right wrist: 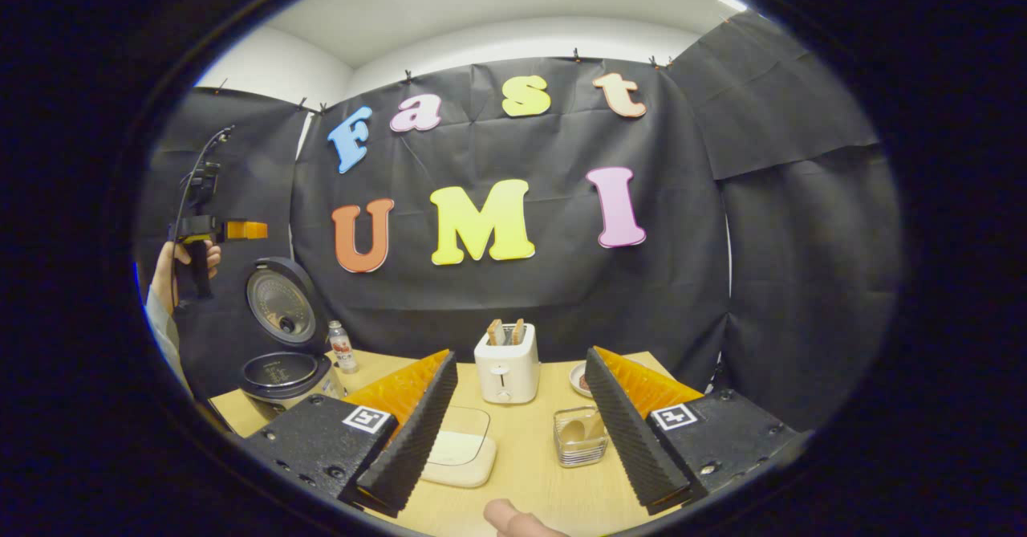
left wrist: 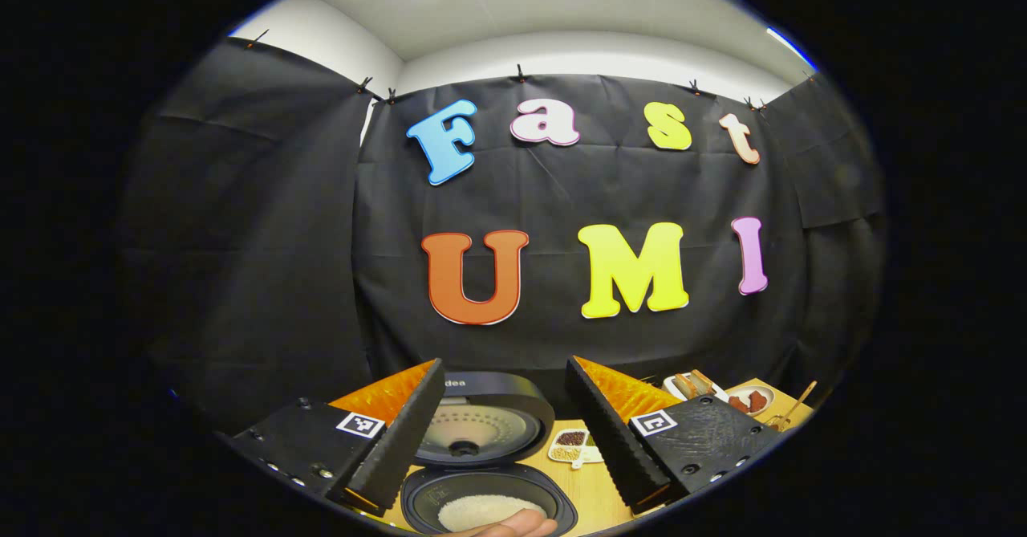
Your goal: Close the left gripper, press the button to open the rice cooker; take a wooden spoon from the chopstick holder with the right hand, scoop a spoonful of rice and pour it into the rice cooker, then put the wooden spoon back into the chopstick holder.
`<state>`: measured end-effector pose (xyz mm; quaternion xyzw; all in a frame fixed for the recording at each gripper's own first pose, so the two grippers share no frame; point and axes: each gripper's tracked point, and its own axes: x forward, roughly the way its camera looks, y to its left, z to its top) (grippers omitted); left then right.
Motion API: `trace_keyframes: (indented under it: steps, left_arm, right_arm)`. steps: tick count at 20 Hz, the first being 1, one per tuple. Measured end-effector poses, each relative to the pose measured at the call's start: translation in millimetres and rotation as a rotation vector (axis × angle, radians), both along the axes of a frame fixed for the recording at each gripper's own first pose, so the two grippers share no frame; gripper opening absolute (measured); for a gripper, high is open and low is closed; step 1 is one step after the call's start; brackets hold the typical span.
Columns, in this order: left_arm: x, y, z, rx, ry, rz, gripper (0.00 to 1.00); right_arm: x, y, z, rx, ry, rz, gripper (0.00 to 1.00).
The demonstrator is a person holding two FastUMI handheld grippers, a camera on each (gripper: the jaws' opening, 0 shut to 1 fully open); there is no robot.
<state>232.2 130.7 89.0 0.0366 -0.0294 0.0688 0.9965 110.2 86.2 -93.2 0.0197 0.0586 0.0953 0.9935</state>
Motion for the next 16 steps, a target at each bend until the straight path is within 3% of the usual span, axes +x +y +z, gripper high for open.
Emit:
trace_keyframes:
  steps: [2, 5, 7, 10, 11, 12, 13, 14, 15, 16]
  left_arm:
    - [23, 18, 6, -0.037, -0.028, 0.02, 0.96]
    - [64, 39, -2, -0.071, -0.016, 0.036, 0.95]
    - [86, 60, -21, -0.087, 0.045, 0.072, 0.95]
    - [104, 71, -49, -0.162, 0.156, 0.076, 0.94]
    - [101, 74, -55, -0.141, 0.185, 0.097, 0.94]
    - [101, 79, -62, -0.102, 0.189, 0.114, 0.84]
    - [100, 77, -59, -0.117, 0.179, 0.09, 0.98]
    - [94, 75, -62, -0.142, 0.214, 0.086, 0.99]
    - [89, 75, -64, -0.148, 0.212, 0.088, 0.91]
    - [87, 71, -69, -0.147, 0.228, 0.087, 1.0]
  right_arm:
    - [0, 4, -3, 0.002, 0.009, 0.006, 0.96]
    - [-1, 11, -6, 0.002, 0.013, 0.017, 1.0]
    - [-7, 13, -7, -0.007, 0.018, 0.016, 0.96]
    - [-20, 14, -1, -0.011, 0.001, 0.022, 1.0]
    - [-25, 12, 0, -0.018, -0.003, 0.018, 1.0]
    - [-29, 11, 1, -0.022, -0.008, 0.015, 1.0]
    - [-33, 8, 1, -0.022, -0.008, 0.014, 1.0]
    - [-37, 6, 2, -0.016, -0.006, 0.011, 0.96]
    - [-41, 4, 0, -0.008, -0.004, 0.009, 0.96]
    - [-44, 1, 0, -0.001, -0.001, 0.007, 0.97]
